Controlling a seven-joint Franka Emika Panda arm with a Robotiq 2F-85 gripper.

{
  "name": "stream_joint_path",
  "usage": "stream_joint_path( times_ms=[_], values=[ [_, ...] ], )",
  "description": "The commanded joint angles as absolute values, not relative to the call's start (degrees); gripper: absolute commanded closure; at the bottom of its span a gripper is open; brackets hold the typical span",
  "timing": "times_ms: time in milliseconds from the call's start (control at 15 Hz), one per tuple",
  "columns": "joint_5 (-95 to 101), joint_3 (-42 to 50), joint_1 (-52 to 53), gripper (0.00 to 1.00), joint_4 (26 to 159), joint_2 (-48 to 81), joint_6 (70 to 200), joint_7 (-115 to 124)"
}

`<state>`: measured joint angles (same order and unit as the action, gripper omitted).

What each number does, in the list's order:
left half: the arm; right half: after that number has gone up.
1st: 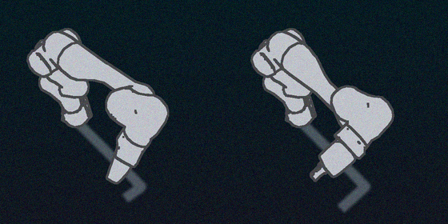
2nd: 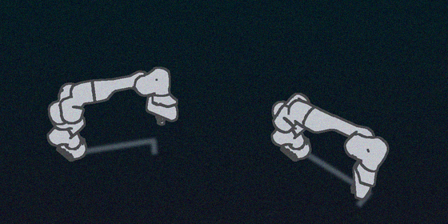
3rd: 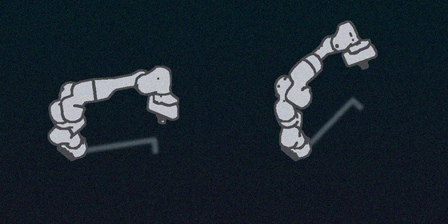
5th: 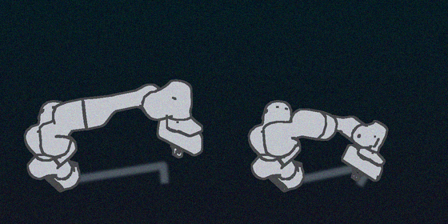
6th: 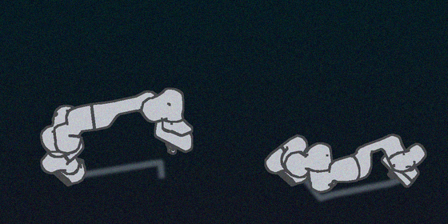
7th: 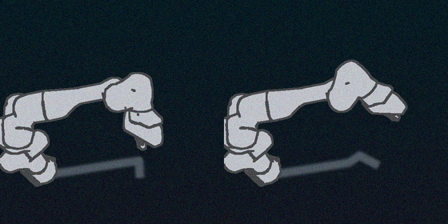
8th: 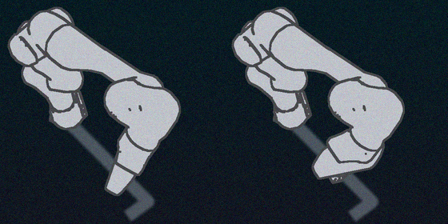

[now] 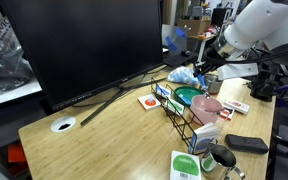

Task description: Pick up the blue spoon and place it in the pink cup

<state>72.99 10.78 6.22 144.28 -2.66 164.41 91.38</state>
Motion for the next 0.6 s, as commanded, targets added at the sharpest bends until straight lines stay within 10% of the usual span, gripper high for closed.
stream_joint_path(
  times_ms=[0,533],
  values=[
    [81.4,9.4,7.0,0.93,144.1,-2.0,160.3,103.6],
    [90.5,7.3,10.5,0.93,143.1,7.2,149.6,121.0]
  ],
)
